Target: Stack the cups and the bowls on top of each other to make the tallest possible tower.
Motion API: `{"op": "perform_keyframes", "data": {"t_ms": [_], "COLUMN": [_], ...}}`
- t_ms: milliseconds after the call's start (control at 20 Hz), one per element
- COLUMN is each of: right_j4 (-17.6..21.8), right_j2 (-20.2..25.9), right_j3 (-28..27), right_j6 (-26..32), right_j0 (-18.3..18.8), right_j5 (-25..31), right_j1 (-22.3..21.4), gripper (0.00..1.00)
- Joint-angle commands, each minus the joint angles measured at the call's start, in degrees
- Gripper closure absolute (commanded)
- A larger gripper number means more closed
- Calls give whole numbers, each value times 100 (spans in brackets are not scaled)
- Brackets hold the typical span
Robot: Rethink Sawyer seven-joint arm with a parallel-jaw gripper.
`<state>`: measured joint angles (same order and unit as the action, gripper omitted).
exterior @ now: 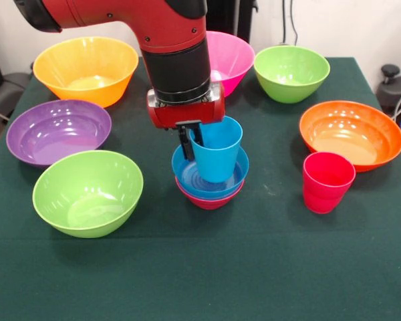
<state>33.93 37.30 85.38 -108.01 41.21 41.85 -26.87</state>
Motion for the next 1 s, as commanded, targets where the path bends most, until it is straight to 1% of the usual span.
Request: {"op": "perform_keyframes", "data": {"t_ms": [50, 200, 350, 500, 1000], "right_j4": [692, 689, 647, 643, 671], "right_j2": [3, 18, 34, 36, 24], "right_j3": [147, 127, -42, -80, -9], "right_j6": [1264, 1307, 1350, 1342, 1281], "right_j0": [12, 28, -44, -80, -69], "right_j5": [-394, -386, -263, -248, -349], "right_j1": [170, 166, 199, 212, 183], "gripper": [100, 100, 100, 100, 100]}}
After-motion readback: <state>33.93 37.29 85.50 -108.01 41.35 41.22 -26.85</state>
